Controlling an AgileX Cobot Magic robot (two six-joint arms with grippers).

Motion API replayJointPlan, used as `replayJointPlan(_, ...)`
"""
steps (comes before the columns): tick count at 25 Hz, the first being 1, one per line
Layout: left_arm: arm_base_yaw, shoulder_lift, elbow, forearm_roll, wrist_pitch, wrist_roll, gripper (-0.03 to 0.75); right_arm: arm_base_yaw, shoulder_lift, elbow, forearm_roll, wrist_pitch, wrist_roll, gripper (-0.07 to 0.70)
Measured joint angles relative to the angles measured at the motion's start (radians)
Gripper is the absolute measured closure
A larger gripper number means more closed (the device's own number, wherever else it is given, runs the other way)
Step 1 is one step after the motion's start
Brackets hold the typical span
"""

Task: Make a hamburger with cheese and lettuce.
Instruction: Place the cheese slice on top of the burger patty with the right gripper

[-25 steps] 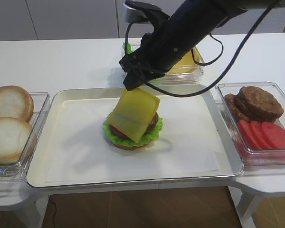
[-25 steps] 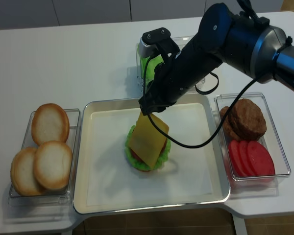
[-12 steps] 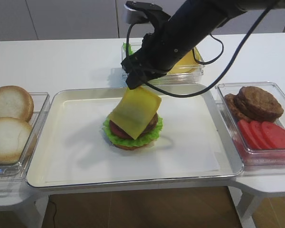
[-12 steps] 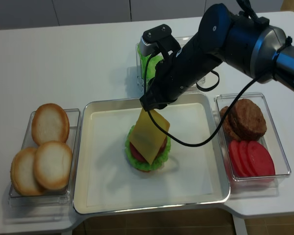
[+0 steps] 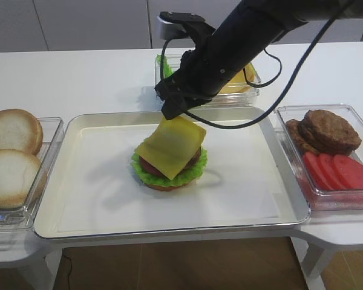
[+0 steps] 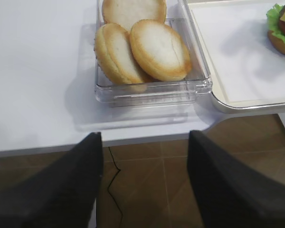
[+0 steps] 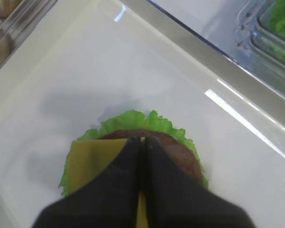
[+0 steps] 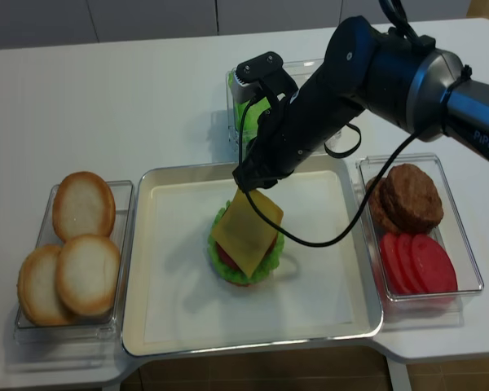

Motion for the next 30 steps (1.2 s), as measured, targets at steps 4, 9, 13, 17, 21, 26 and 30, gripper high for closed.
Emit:
replayJointPlan(4,0.0,0.0,0.0,0.0,0.0,0.0,0.292,0.0,0.0,-0.002,-0.002,-0.002,0.0,0.628)
replayJointPlan(9,0.0,0.0,0.0,0.0,0.0,0.0,0.292,0.0,0.0,-0.002,-0.002,-0.002,0.004,0.584)
replayJointPlan(13,0.0,0.0,0.0,0.0,0.0,0.0,0.292,0.0,0.0,-0.002,-0.002,-0.002,0.006,0.489)
replayJointPlan(17,0.0,0.0,0.0,0.0,0.0,0.0,0.292,0.0,0.0,-0.002,-0.012,-0.002,0.024,0.41)
replayJointPlan(21,0.0,0.0,0.0,0.0,0.0,0.0,0.292,0.0,0.0,-0.002,-0.062,-0.002,0.078,0.282)
replayJointPlan(26,0.0,0.0,0.0,0.0,0.0,0.0,0.292,0.0,0.0,-0.004,-0.098,0.008,0.124,0.098)
replayJointPlan(30,0.0,0.0,0.0,0.0,0.0,0.0,0.292,0.0,-0.017,-0.004,-0.129,0.01,0.216,0.076)
